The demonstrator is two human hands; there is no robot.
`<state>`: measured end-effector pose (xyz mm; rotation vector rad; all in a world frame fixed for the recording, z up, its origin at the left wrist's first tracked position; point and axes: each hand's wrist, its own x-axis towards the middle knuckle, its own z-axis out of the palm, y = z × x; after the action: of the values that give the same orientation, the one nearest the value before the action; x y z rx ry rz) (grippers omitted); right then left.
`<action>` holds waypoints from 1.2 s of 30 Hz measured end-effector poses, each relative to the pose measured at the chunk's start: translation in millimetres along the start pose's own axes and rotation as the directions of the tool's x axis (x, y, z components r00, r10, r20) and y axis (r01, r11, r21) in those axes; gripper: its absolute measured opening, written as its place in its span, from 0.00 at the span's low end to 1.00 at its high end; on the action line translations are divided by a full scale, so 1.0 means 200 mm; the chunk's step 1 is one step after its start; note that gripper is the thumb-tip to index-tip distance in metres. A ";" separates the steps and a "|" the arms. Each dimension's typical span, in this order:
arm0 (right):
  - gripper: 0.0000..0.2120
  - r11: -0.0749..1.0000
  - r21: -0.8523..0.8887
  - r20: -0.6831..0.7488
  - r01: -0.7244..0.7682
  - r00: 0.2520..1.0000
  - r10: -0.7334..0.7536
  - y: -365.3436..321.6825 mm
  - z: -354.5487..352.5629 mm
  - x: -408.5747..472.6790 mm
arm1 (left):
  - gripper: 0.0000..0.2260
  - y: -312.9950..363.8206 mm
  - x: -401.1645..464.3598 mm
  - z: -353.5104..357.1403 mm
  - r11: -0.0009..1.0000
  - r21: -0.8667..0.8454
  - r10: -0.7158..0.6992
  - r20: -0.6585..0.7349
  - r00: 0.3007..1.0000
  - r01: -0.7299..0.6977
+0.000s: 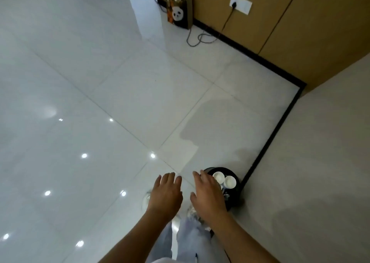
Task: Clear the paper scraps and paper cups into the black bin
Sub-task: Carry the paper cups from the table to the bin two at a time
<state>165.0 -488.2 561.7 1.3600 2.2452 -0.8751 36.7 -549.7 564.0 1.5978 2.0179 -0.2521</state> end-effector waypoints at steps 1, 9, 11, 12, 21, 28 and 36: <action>0.29 0.999 -0.030 0.008 0.031 0.999 -0.031 -0.08 0.00 -0.02 | 0.22 -0.07 -0.06 -0.02 0.999 -0.013 -0.036 -0.012 0.999 0.036; 0.29 0.920 -0.267 0.101 0.287 0.958 -0.270 -0.91 0.16 -0.06 | 0.22 -0.77 -0.61 -0.04 0.945 -0.161 -0.305 -0.130 0.943 0.284; 0.29 0.895 -0.290 0.126 0.338 0.941 -0.314 -1.18 0.27 -0.08 | 0.21 -0.99 -0.79 0.01 0.921 -0.188 -0.369 -0.139 0.919 0.342; 0.29 0.884 -0.298 0.140 0.362 0.932 -0.334 -1.32 0.33 -0.10 | 0.21 -1.11 -0.88 0.03 0.909 -0.204 -0.395 -0.138 0.908 0.364; 0.27 0.712 -0.342 0.267 0.613 0.790 -0.552 -2.51 0.97 -0.31 | 0.21 -2.12 -1.68 0.25 0.733 -0.324 -0.656 -0.101 0.748 0.598; 0.27 0.498 -0.377 0.420 0.781 0.624 -0.659 -3.15 1.19 -0.44 | 0.21 -2.54 -2.11 0.33 0.508 -0.477 -0.832 -0.057 0.551 0.717; 0.27 0.316 -0.373 0.532 0.872 0.480 -0.698 -3.85 1.39 -0.33 | 0.22 -3.09 -2.31 0.33 0.294 -0.572 -0.930 0.013 0.368 0.765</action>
<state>-487.0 -981.4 638.1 -0.2904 2.5675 -0.4150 -459.3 -1139.4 636.1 0.0296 2.7482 0.1814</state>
